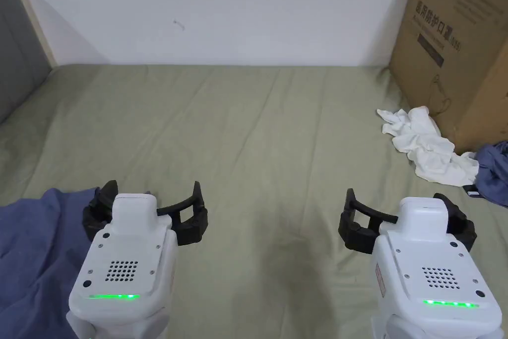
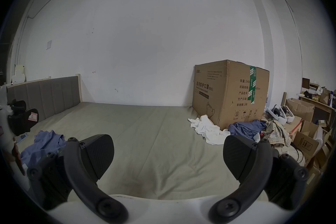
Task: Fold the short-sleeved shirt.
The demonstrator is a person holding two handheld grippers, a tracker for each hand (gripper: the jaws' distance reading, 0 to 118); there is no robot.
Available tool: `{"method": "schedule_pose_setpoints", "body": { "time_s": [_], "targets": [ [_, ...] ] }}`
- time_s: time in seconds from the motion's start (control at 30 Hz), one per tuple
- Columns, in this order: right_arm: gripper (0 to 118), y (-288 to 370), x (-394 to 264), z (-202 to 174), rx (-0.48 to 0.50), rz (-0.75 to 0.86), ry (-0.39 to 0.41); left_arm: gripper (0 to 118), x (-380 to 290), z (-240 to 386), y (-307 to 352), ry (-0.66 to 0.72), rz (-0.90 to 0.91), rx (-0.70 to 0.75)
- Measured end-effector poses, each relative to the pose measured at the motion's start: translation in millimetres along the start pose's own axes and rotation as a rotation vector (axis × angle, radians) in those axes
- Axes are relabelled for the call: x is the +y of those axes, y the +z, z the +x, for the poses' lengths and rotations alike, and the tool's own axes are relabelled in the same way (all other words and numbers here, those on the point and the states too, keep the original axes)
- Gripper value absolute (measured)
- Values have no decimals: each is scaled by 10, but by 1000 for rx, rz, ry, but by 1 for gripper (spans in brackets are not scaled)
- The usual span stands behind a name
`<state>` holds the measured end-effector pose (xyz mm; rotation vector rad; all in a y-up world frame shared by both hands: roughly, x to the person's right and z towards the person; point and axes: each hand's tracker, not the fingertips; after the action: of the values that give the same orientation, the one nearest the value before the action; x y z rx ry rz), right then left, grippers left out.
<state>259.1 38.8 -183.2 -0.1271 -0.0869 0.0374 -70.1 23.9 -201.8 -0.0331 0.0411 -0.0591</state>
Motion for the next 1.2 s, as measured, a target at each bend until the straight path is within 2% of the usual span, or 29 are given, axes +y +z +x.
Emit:
{"method": "schedule_pose_setpoints", "body": {
  "time_s": [0.53, 0.77, 0.87, 0.93, 1.1, 1.17, 1.2],
  "targets": [
    [118, -15, 17, 13, 1, -1, 10, 118, -43, -6, -43, -9, -6, -12],
    [118, 3, 72, -18, -10, 7, 59, 118, 13, -8, -50, 29, -10, -24],
    [118, 41, 215, -127, -75, 6, 215, 118, 116, -62, -79, 199, -36, -46],
    [118, 69, 291, -259, -144, 55, 396, 118, 185, -176, -113, 448, -56, -110],
    [118, 140, 226, -548, -331, 324, 973, 118, 67, -517, -249, 1351, -105, -275],
    [118, 158, 130, -585, -388, 455, 1176, 118, -114, -597, -292, 1652, -139, -308],
    [118, 162, 106, -587, -397, 485, 1204, 118, -158, -608, -298, 1704, -150, -307]
  ]
}}
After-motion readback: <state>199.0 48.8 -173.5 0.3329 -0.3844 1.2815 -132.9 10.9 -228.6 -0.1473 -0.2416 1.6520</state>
